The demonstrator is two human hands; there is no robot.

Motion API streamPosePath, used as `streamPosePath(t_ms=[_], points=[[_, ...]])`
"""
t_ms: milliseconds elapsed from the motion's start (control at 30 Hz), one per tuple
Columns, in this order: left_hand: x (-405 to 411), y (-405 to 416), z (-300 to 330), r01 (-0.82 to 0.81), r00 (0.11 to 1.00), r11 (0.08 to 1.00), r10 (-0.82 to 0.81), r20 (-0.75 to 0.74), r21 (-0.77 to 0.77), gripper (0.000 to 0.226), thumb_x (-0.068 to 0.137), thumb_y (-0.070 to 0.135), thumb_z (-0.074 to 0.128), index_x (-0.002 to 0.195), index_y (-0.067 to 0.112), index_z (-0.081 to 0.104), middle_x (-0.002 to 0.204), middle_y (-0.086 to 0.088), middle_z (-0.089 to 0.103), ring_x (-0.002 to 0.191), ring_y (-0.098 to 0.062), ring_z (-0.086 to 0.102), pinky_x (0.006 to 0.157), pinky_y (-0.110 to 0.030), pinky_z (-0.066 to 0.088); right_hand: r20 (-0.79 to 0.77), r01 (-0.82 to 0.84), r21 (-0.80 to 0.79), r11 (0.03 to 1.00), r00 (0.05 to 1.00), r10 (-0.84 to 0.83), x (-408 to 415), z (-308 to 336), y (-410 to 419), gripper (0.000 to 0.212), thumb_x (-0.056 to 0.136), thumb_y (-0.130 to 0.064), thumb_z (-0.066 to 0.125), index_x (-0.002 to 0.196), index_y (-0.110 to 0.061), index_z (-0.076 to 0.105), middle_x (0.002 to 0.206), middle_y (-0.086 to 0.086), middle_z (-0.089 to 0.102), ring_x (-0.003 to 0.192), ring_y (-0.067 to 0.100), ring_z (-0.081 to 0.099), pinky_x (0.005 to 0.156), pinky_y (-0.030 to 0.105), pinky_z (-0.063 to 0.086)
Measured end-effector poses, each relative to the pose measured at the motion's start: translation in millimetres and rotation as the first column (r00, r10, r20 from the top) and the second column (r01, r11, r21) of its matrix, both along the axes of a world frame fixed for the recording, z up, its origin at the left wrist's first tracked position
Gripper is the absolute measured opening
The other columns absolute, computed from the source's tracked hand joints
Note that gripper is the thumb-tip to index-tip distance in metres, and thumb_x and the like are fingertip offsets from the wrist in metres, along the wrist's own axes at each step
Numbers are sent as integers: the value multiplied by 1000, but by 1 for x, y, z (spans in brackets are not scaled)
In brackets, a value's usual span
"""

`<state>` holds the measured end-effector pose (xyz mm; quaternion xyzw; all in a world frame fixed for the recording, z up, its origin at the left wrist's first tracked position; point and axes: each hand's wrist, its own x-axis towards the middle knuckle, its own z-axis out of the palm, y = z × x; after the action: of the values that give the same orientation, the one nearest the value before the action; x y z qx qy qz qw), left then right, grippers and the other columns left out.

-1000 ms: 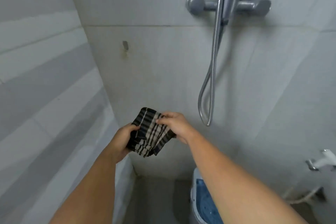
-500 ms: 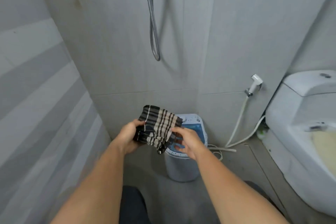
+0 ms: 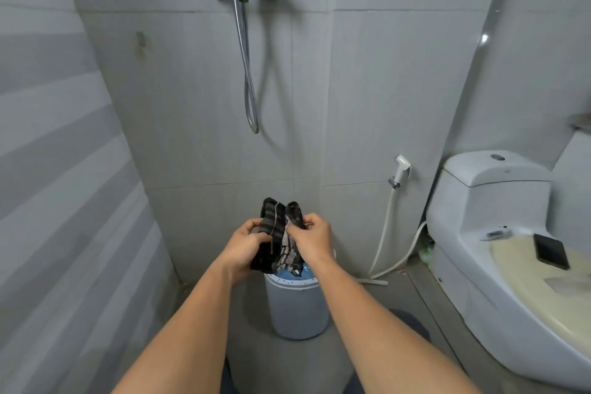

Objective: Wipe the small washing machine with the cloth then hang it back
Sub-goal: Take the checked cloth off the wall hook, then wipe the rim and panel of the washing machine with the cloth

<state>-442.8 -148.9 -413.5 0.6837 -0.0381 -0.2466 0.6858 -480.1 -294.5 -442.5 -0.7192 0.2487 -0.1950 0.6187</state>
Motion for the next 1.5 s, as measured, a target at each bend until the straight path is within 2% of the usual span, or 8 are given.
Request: streamPosePath(t_ms=[200,400,467,600,1000,1133,1267,1500], points=[[-12,1,0,24,999,990,-28,-22,-137,54,79,40,78,119,10,59,107,-19,74,95,-37,73,70,-47,59,39,-265,184,947,964,262,-14,26,12,31,100,-44,57,99,-22,78,90,-4,78,84,13,72,80,35,58],[-2,8,-17,-95,994,992,89,-63,-86,33,81,12,62,113,5,59,89,-19,73,77,-34,70,70,-49,57,48,-244,163,956,970,240,-13,17,-5,22,94,-15,61,111,-27,68,94,0,80,77,15,67,59,19,50],[-4,2,-13,-99,991,989,89,-98,-108,19,84,14,55,100,8,64,80,-15,71,69,-30,68,65,-42,57,-24,-62,208,976,997,69,-11,4,-11,28,82,-35,74,109,-30,66,107,2,77,94,17,68,78,28,57],[-5,-13,-13,-37,972,986,-2,-233,-165,26,83,21,48,89,6,69,85,-17,71,71,-30,67,68,-36,54,-70,-223,652,725,934,351,-16,-10,-17,66,66,-67,83,113,-22,77,112,7,77,110,29,70,96,48,55],[23,-41,-86,-45,985,972,81,-152,230,55,76,64,66,108,20,55,105,-12,72,96,-29,71,74,-42,58,-4,-72,717,694,994,107,1,-77,-49,45,84,-39,80,124,-19,70,116,12,76,108,33,73,97,61,53],[44,-37,-129,-56,975,965,108,-192,258,40,88,55,59,108,21,58,97,-4,71,84,-22,70,66,-32,51,-96,24,841,540,990,107,21,-118,-58,48,89,-28,71,133,-11,64,122,15,73,112,32,71,101,51,53],[67,-32,-189,-43,953,940,141,-270,337,30,91,44,61,101,15,64,98,-10,73,78,-21,66,60,-30,46,-226,168,873,458,971,75,43,-157,-59,50,86,-15,70,134,0,62,99,16,78,76,23,76,60,30,60],[141,-25,-259,-119,942,873,249,-224,472,17,89,20,67,72,23,66,77,-1,69,78,-20,64,71,-27,46,-234,218,904,367,972,-2,154,-203,-89,34,101,0,35,128,2,56,116,34,69,111,44,66,83,62,58]])
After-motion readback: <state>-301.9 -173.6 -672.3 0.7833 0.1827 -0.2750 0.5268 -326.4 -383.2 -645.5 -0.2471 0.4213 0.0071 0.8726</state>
